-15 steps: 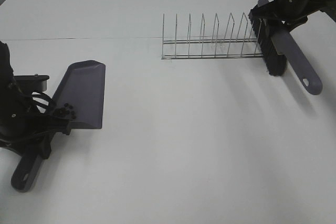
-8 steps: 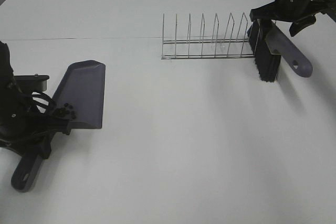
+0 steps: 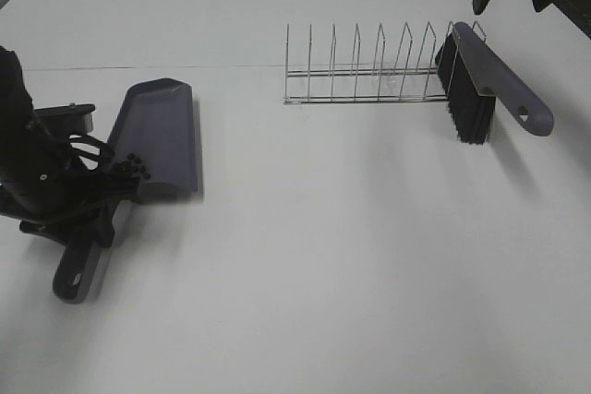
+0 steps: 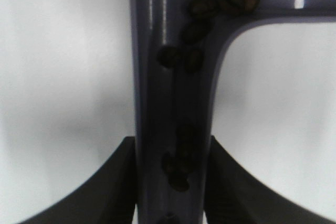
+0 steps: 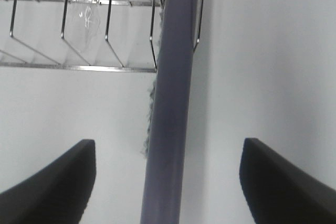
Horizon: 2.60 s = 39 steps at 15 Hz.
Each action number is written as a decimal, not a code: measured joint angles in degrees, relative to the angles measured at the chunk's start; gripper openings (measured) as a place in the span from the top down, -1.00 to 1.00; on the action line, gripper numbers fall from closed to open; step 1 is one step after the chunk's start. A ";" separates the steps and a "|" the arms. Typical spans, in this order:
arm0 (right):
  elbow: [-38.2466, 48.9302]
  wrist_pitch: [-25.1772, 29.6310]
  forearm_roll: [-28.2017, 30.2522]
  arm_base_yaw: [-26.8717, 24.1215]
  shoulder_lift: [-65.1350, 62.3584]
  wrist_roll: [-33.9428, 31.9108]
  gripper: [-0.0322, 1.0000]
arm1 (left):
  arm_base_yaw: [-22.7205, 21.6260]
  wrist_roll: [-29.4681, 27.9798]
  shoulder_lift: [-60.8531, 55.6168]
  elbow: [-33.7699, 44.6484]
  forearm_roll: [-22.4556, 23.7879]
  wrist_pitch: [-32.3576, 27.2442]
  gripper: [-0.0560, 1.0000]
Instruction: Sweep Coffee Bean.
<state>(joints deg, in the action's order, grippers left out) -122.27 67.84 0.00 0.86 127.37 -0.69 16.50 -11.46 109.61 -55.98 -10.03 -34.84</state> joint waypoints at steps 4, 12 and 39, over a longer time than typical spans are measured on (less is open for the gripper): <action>4.01 1.78 0.34 0.00 -7.73 -0.06 -0.29 | 6.19 -0.92 2.69 -7.96 -1.09 -2.06 0.29; 38.27 -2.29 -3.32 0.00 -33.80 -0.74 -0.29 | 8.02 -0.63 8.71 -11.17 -2.18 -6.70 0.29; 93.22 -5.96 -9.05 0.00 -114.59 10.66 -0.29 | 8.02 16.67 -96.37 27.10 9.40 -25.90 -0.42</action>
<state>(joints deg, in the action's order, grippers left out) -29.05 61.88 -9.05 0.86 12.78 9.97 24.52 5.21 13.24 -28.88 -0.63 -60.73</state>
